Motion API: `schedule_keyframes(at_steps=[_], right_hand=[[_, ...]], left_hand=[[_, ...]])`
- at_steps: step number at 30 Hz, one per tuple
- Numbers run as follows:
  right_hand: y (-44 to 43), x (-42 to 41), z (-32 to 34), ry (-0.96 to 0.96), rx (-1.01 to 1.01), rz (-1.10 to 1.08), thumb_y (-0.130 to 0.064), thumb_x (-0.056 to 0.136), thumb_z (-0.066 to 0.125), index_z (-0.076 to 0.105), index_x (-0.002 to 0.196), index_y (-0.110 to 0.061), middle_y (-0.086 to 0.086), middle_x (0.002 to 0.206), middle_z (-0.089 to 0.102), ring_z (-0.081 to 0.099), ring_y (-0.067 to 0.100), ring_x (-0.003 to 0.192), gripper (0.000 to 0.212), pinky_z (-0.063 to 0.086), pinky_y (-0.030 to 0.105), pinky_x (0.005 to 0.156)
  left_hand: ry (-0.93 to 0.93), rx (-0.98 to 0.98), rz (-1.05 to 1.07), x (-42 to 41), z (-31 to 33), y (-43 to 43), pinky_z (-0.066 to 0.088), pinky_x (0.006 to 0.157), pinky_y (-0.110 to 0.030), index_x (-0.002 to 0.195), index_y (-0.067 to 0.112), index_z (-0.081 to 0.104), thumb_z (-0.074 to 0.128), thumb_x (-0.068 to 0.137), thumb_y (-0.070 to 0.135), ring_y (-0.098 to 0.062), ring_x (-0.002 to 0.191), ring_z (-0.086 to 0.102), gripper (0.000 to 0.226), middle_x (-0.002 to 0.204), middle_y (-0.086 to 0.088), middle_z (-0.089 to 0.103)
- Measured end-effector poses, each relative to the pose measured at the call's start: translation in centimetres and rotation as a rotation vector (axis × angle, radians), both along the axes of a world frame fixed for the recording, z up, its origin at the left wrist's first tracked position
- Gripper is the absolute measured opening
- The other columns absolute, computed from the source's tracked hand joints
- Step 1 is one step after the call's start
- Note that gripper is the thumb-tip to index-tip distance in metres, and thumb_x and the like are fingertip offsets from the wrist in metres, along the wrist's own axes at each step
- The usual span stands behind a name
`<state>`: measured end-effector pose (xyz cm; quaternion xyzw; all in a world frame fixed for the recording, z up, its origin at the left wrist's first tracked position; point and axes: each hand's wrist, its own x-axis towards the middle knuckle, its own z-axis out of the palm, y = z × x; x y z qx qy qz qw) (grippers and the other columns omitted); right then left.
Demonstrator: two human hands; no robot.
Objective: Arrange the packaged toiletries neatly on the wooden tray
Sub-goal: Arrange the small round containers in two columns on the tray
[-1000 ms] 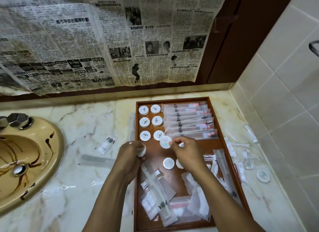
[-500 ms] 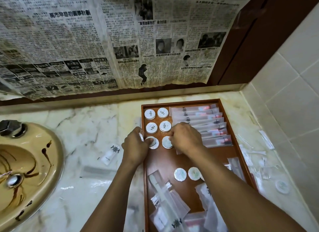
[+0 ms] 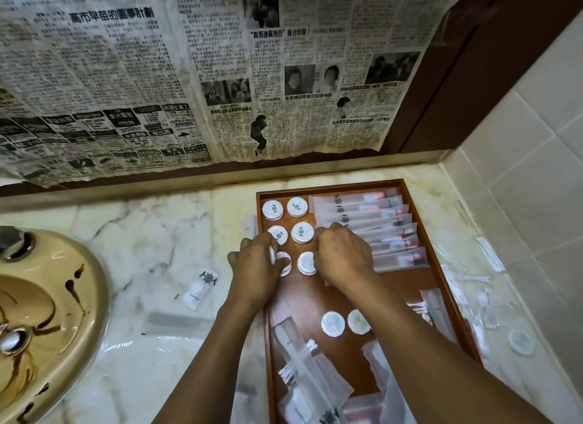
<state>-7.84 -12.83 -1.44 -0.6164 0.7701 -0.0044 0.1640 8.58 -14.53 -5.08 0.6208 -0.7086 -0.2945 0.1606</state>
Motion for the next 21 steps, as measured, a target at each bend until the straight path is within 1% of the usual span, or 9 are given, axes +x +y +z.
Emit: schedule_keyframes(at_steps=[4, 7, 10, 11, 14, 15, 17, 19, 21], right_hand=[[0.7, -0.5, 1.3, -0.28, 0.038, -0.087, -0.013, 0.079, 0.065, 0.043, 0.116, -0.015, 0.008, 0.114, 0.057, 0.059, 0.031, 0.104, 0.043, 0.048, 0.036, 0.075], [1.6, -1.2, 1.7, -0.403, 0.034, -0.086, -0.008, 0.08, 0.066, 0.04, 0.115, -0.017, 0.006, 0.113, 0.053, 0.057, 0.025, 0.103, 0.045, 0.05, 0.035, 0.077], [2.2, -1.6, 1.5, -0.396, -0.005, -0.033, -0.008, 0.084, 0.062, 0.045, 0.118, -0.017, 0.004, 0.119, 0.049, 0.054, 0.024, 0.11, 0.039, 0.047, 0.034, 0.088], [2.3, -1.7, 1.3, -0.377, -0.01, -0.007, -0.01, 0.085, 0.061, 0.046, 0.121, -0.016, 0.004, 0.121, 0.047, 0.053, 0.025, 0.113, 0.039, 0.047, 0.035, 0.093], [2.5, -1.7, 0.6, -0.299, 0.003, 0.088, -0.022, 0.089, 0.058, 0.044, 0.139, -0.02, 0.003, 0.126, 0.042, 0.052, 0.027, 0.118, 0.052, 0.048, 0.039, 0.099], [2.6, -1.7, 0.4, -0.265, -0.001, 0.121, -0.027, 0.09, 0.057, 0.042, 0.143, -0.02, 0.003, 0.125, 0.042, 0.052, 0.027, 0.118, 0.055, 0.048, 0.039, 0.099], [2.7, -1.5, 0.1, -0.172, -0.019, 0.195, -0.033, 0.091, 0.056, 0.039, 0.148, -0.018, 0.005, 0.124, 0.043, 0.05, 0.027, 0.118, 0.061, 0.045, 0.039, 0.102], [2.6, -1.2, -0.2, -0.085, -0.039, 0.26, -0.036, 0.093, 0.055, 0.035, 0.151, -0.015, 0.005, 0.128, 0.046, 0.047, 0.027, 0.122, 0.065, 0.039, 0.041, 0.106], [2.5, -1.0, -0.5, -0.06, -0.065, 0.297, -0.035, 0.092, 0.055, 0.031, 0.153, -0.016, 0.005, 0.134, 0.051, 0.046, 0.026, 0.125, 0.069, 0.036, 0.042, 0.107]], left_hand=[[0.105, -0.014, 0.005, 0.7, -0.1, 0.8, 0.04, 0.086, -0.04, 0.091, 0.026, 0.039, 0.071, 0.09, 0.026, -0.024, 0.101, 0.049, 0.032, 0.102, 0.001, 0.048], [0.29, 0.1, 0.011, 1.7, 0.3, 1.5, 0.047, 0.09, -0.038, 0.093, 0.034, 0.028, 0.058, 0.085, 0.023, -0.023, 0.105, 0.051, 0.033, 0.109, -0.001, 0.041], [0.283, 0.135, -0.074, 2.5, 0.3, 1.7, 0.042, 0.104, -0.031, 0.109, 0.04, 0.018, 0.056, 0.093, 0.019, -0.016, 0.124, 0.044, 0.046, 0.126, 0.002, 0.029], [0.269, 0.123, -0.088, 2.6, 0.2, 1.8, 0.04, 0.106, -0.028, 0.116, 0.035, 0.018, 0.056, 0.098, 0.017, -0.011, 0.125, 0.042, 0.045, 0.128, 0.001, 0.028], [0.193, 0.051, -0.105, 2.9, 0.2, 1.8, 0.039, 0.095, -0.02, 0.118, 0.018, 0.037, 0.053, 0.102, 0.012, 0.012, 0.104, 0.042, 0.024, 0.119, -0.001, 0.03], [0.17, 0.057, -0.12, 2.9, 0.3, 1.8, 0.039, 0.089, -0.018, 0.122, 0.016, 0.042, 0.053, 0.103, 0.012, 0.014, 0.1, 0.044, 0.022, 0.118, 0.001, 0.029], [0.139, 0.049, -0.154, 2.9, 0.3, 1.7, 0.041, 0.085, -0.019, 0.128, 0.018, 0.05, 0.054, 0.101, 0.012, 0.005, 0.096, 0.05, 0.028, 0.116, 0.003, 0.03], [0.093, -0.013, -0.175, 2.7, 0.3, 1.4, 0.043, 0.087, -0.02, 0.133, 0.02, 0.055, 0.059, 0.098, 0.011, -0.009, 0.097, 0.053, 0.037, 0.114, 0.004, 0.036], [-0.001, -0.071, -0.192, 2.3, 0.1, 1.0, 0.046, 0.09, -0.031, 0.132, 0.021, 0.06, 0.068, 0.091, 0.015, -0.02, 0.103, 0.054, 0.042, 0.11, 0.003, 0.046]])
